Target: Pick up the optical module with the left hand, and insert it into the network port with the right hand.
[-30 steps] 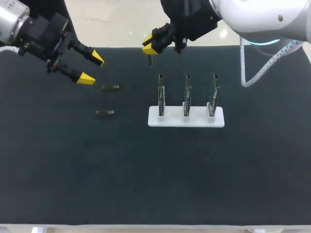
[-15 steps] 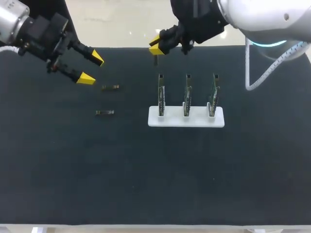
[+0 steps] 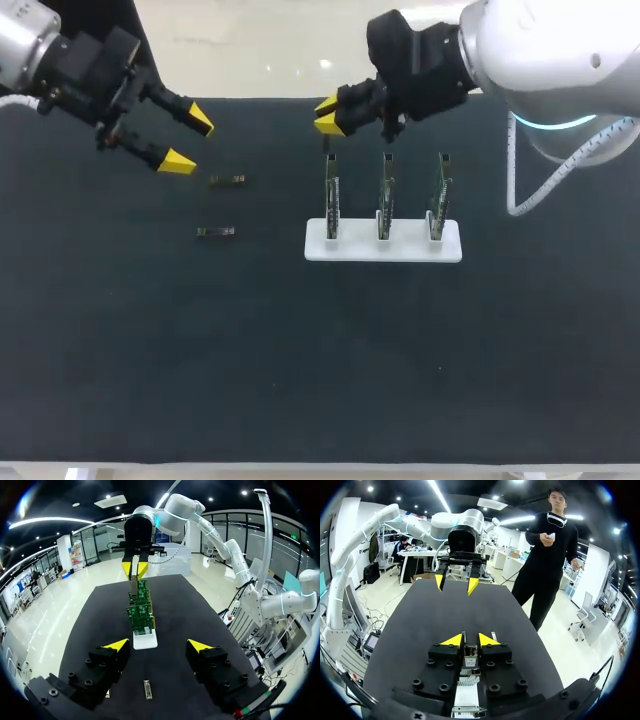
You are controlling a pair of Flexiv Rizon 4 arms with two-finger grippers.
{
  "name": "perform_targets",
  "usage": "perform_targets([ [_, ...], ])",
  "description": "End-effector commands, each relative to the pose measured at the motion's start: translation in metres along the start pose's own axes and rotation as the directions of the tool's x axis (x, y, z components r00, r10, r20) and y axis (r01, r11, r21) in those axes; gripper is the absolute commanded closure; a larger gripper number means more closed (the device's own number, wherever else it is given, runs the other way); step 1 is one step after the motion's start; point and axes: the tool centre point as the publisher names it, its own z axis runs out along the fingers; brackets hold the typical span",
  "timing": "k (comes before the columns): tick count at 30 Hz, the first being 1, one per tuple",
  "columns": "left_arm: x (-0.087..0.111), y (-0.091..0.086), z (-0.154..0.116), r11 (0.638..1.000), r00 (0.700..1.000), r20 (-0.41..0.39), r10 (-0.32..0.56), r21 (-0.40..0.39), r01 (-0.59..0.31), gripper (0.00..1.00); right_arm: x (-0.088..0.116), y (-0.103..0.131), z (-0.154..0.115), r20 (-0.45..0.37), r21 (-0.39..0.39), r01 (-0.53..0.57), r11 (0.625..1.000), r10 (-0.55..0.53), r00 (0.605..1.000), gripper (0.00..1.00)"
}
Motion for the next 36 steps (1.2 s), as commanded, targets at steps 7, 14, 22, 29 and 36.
perform_targets([
  [7, 0.000, 0.000, 0.000, 1.000, 1.000, -0.003, 0.000, 0.001, 0.000, 0.00, 0.010, -0.008, 0.004, 0.020, -0.020, 0.007, 1.000, -0.006, 1.000, 1.00],
  [14, 0.000, 0.000, 0.000, 1.000, 1.000, -0.003, 0.000, 0.001, 0.000, 0.00, 0.013, -0.013, 0.008, 0.023, -0.040, 0.019, 0.999, -0.018, 1.000, 1.00],
  [22, 0.000, 0.000, 0.000, 1.000, 1.000, -0.003, 0.000, 0.001, 0.000, 0.00, 0.015, -0.015, 0.008, 0.024, -0.054, 0.021, 0.998, -0.020, 1.000, 1.00],
  [29, 0.000, 0.000, 0.000, 1.000, 1.000, -0.003, 0.000, 0.001, 0.000, 0.00, 0.013, -0.015, 0.004, 0.015, -0.062, 0.024, 0.998, -0.023, 1.000, 1.00],
  [36, 0.000, 0.000, 0.000, 1.000, 1.000, -0.003, 0.000, 0.001, 0.000, 0.00, 0.012, -0.013, 0.002, 0.013, -0.077, 0.022, 0.997, -0.021, 1.000, 1.00],
])
